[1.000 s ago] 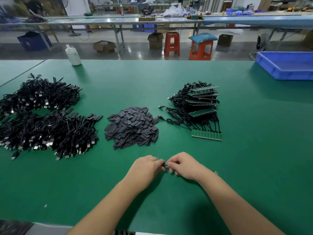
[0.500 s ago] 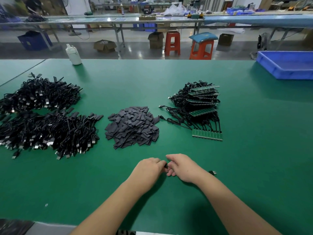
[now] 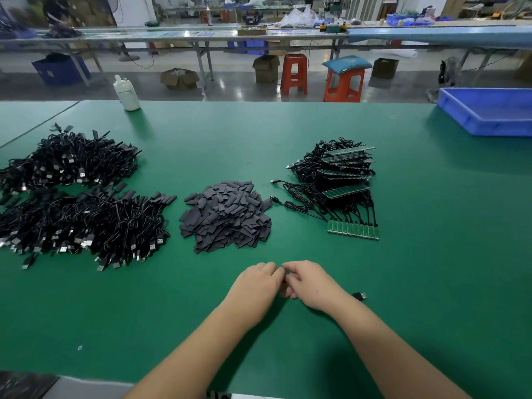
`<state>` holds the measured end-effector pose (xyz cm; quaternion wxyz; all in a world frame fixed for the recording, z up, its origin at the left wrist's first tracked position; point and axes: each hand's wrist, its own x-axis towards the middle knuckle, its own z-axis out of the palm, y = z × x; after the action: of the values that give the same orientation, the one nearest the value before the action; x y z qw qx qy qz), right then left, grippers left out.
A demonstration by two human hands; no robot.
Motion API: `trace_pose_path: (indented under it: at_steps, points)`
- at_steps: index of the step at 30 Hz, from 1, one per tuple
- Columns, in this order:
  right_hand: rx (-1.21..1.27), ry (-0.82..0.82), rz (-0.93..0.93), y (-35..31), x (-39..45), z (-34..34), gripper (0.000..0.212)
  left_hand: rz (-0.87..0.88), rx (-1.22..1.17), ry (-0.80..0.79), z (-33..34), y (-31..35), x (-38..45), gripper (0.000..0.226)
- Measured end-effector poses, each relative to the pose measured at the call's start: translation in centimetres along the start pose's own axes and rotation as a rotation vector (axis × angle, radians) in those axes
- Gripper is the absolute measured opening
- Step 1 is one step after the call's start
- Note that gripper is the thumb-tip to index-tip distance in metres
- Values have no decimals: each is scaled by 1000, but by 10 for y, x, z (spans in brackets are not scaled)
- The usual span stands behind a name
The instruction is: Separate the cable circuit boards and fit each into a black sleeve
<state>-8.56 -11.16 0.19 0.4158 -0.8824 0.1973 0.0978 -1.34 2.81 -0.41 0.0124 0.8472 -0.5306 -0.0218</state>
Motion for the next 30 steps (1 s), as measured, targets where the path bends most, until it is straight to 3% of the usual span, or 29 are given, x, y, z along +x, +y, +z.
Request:
trace_pose_path:
  at_steps: [4,7,10,13,17,20,24,26,28,30]
  points:
    - [223,4,-6,-5,2,-4,22,-100,-297,244,3,-6,0,66]
    - [605,32,-16,-11,4,-13,21,-349,-845,403,1,-2,3,62]
    - [1135,85,-32,-18,9,-27,21,-401,-1354,172,1,-1,5,42]
    - [1573,128,-60,-27,17,-39,22,-305,-1466,25,6,7,-1,20]
    - [1683,154,-88,-30,22,-41,23,-331,-1576,25,10,8,-7,13]
    - [1368,172,-58,-24,25,-32,28,-366,-1579,75,4,-1,-10,13]
    - [47,324,-53,11,26,-22,43,-473,-1177,200,-9,-37,-16,11]
    - [-439,384,-63,39,24,-18,48,-566,-900,308,-20,-65,-20,8]
    - [-653,421,-2,64,22,-14,53,-625,-673,414,-32,-97,-22,15]
    - [-680,437,73,81,21,-10,59,-692,-458,503,-45,-134,-23,21]
